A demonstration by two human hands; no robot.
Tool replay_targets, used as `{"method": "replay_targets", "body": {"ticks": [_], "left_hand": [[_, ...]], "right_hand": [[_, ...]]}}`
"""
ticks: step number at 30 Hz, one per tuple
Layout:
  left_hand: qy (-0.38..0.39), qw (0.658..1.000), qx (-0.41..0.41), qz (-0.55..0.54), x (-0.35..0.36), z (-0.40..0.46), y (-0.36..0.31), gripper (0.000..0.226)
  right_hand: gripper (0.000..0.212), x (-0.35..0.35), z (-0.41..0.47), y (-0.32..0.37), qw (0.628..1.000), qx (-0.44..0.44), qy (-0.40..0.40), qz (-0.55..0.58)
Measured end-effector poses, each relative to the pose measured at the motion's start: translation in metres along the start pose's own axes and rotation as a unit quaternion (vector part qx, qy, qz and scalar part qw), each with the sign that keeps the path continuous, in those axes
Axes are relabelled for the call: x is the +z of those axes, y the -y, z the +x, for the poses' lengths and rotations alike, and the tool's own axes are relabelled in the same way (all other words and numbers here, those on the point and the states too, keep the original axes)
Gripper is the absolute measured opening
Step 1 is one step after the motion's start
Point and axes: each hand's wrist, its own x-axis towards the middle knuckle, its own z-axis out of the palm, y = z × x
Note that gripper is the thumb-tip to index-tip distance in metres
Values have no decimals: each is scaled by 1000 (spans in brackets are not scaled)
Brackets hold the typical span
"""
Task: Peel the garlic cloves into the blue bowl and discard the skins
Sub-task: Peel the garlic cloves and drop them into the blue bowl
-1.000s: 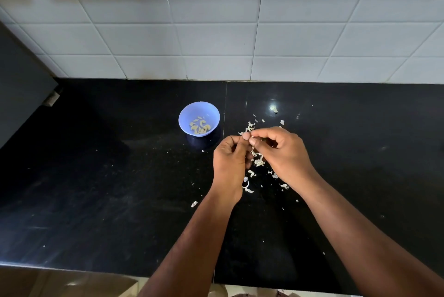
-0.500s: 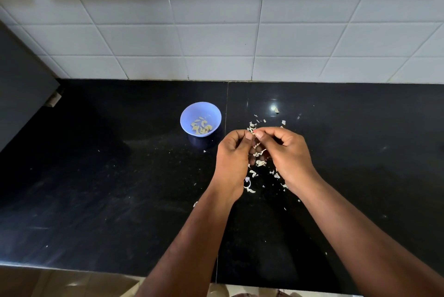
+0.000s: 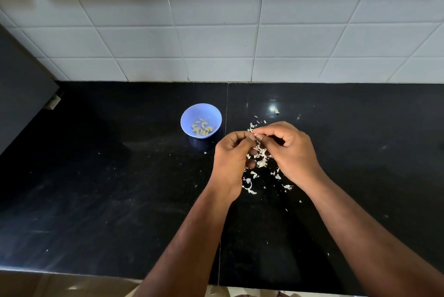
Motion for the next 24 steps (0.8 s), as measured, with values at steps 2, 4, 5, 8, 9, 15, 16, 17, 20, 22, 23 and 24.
{"method": "replay_targets", "body": {"ticks": [2,4,5,8,9,15,16,17,20,22,23,24], "left_hand": [[-10,1000,0,-7,1,0,-1,12],[-32,999,1,-10,1,1,-2,15],[-42,999,1,-11,2,1,-3,16],[-54,998,1,-10,5,1,-5,18],[-56,998,-1,-9,6,1,-5,19],[-67,997,-20,-13,8,0,-6,15],[-70,997,-23,-13,8,0,-6,15],[-75,997,-28,-12,8,-1,-6,15],[-84,995,-56,-16,5,-1,-6,12],[-74,994,-76,8,3,0,-6,14],[-70,994,-84,31,2,0,-5,17],[-66,993,-86,55,1,-1,-4,20]], "right_hand": [[18,0,0,0,999,-23,1,-22],[18,2,-1,0,999,-35,5,-38],[18,3,-2,0,999,-31,5,-36],[18,7,-3,2,1000,26,-4,9],[18,8,-4,3,998,56,-6,37],[13,19,-7,13,934,244,-22,261],[15,19,-6,13,923,265,-15,278],[16,20,-6,13,913,283,-8,294],[18,20,-5,12,877,330,3,350],[20,20,-4,12,861,346,9,372],[20,20,-4,12,858,349,11,377],[19,20,-4,11,856,349,12,380]]}}
